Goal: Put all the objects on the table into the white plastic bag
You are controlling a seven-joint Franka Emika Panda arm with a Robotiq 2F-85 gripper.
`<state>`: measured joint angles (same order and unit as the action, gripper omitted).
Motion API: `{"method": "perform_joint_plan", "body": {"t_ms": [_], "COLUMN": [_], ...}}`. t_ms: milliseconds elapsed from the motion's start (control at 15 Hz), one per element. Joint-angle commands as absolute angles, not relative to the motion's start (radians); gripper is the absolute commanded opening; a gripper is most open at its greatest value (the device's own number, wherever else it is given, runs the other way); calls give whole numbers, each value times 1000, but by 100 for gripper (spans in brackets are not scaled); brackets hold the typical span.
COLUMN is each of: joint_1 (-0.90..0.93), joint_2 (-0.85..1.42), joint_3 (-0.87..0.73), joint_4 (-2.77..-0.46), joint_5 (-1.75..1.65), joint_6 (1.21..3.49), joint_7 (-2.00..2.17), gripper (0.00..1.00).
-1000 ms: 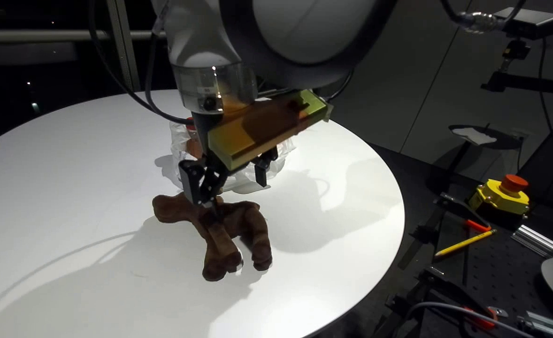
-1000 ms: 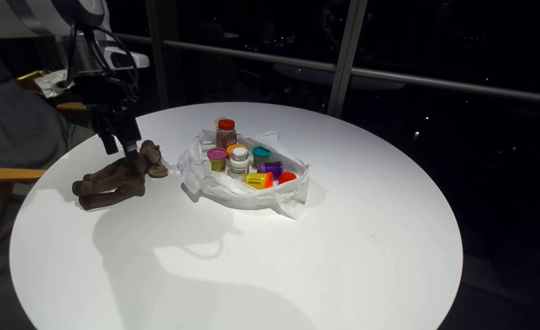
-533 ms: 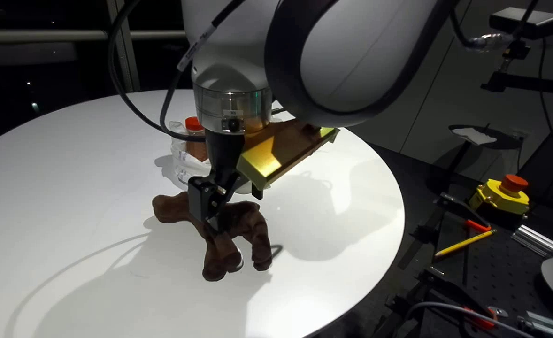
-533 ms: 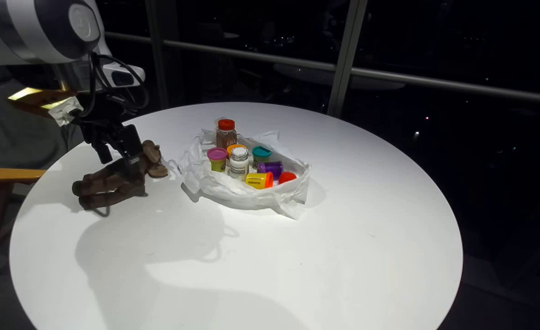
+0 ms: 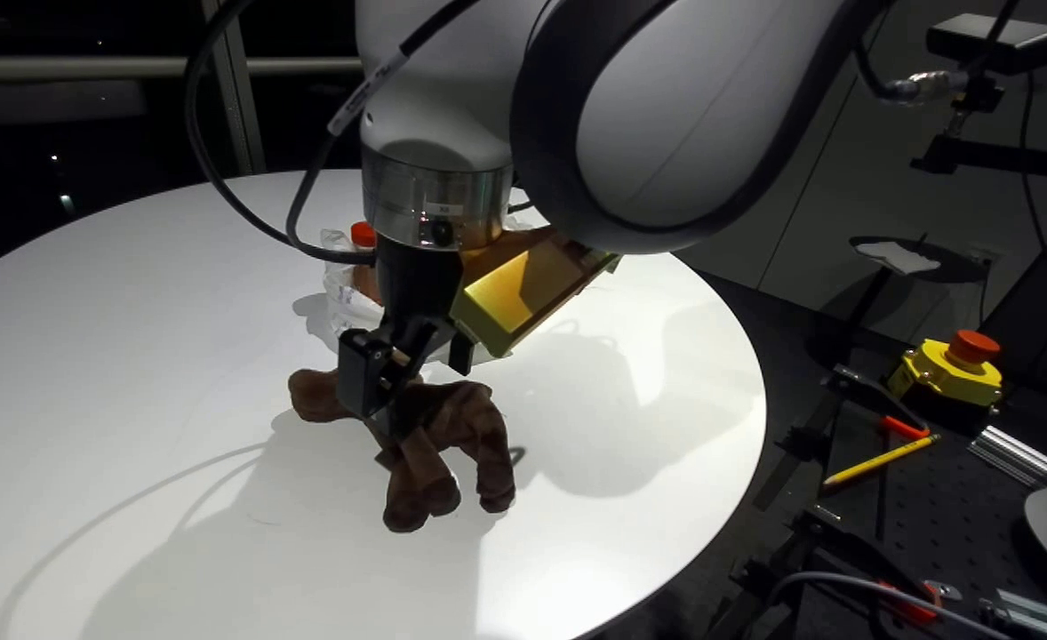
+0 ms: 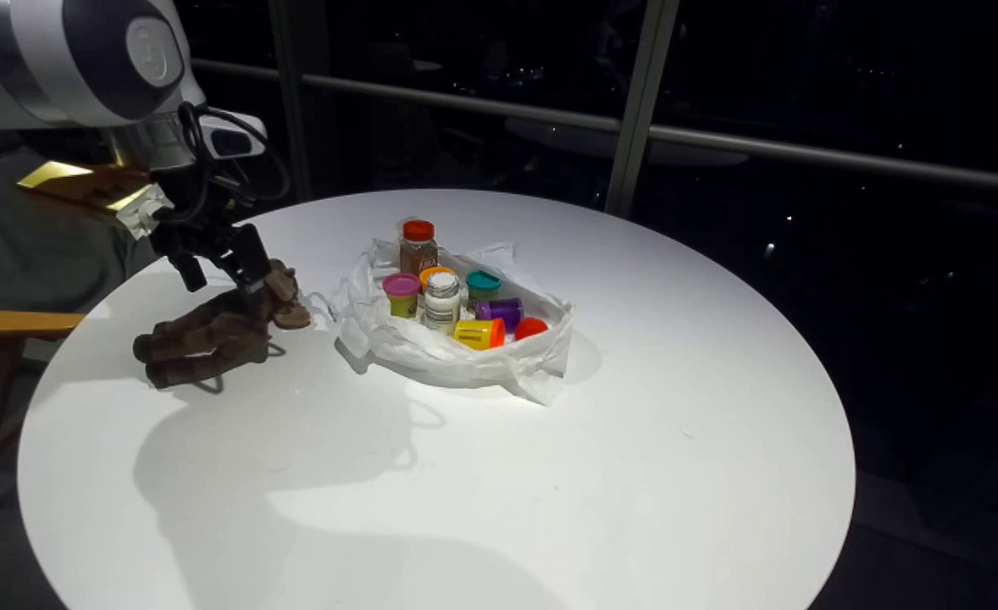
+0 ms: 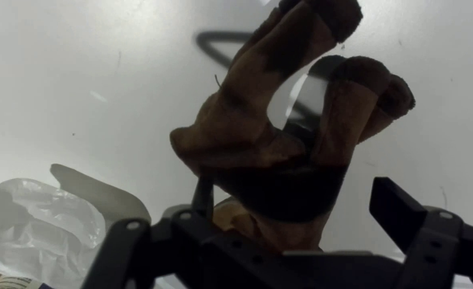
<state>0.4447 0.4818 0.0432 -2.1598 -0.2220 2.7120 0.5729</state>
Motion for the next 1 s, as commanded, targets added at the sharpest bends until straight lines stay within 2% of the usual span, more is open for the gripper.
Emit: {"method": "perform_joint_plan", "body": {"t_ms": [0,400,467,533,733,933], "joint_1": [422,397,394,392,402,448], "joint_2": [509,566,571,572,557,524], "joint_3": [50,58,60,63,49,-9], "joint_4": [-2147,-2108,-2100,-2099,-2104,-2118], "joint_5": [-189,-134,-127,-120,-108,-143], "joint_6": [2753,2749,2743,2736,2727,2729], "joint_7": [506,422,410,400,398,466], "gripper": [100,100,75,74,46,23]}}
